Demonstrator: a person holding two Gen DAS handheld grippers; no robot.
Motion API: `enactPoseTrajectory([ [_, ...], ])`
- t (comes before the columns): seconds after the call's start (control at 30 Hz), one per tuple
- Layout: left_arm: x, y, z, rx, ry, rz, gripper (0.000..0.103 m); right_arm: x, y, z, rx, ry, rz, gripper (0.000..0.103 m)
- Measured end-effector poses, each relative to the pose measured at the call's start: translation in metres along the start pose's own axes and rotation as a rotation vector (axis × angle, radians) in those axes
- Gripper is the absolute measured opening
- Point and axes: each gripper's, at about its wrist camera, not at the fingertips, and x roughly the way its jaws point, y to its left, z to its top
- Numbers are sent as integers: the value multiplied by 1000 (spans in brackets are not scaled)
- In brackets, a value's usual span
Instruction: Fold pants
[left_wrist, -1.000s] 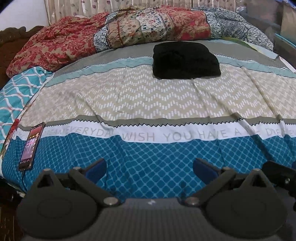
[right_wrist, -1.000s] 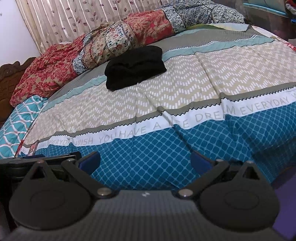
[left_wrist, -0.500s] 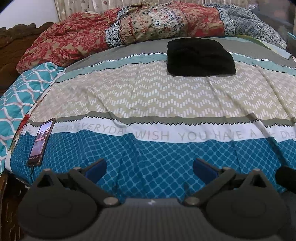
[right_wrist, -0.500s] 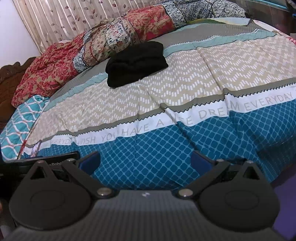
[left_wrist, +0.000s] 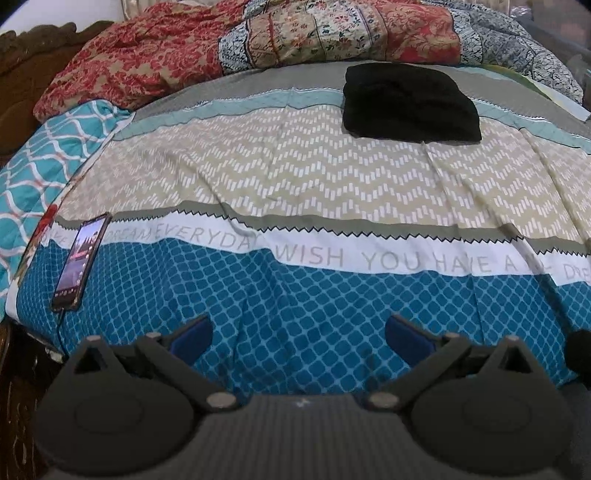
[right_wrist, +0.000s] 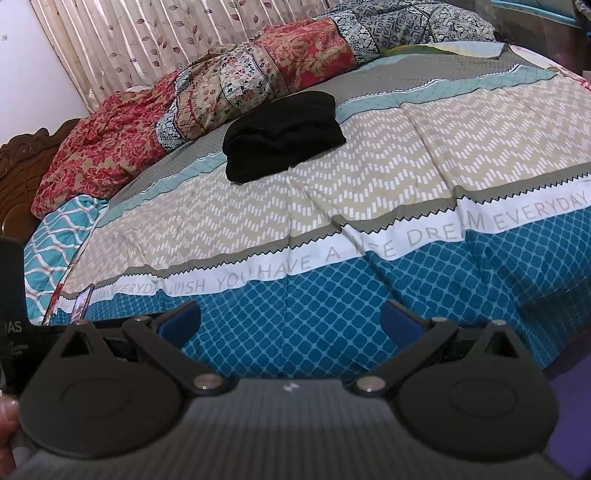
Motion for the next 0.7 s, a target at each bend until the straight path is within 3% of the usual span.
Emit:
enactPoseTrajectory([
  [0.7,3,4,-3,-23,17,-35,103,4,-1,-3,7,15,-5,103],
])
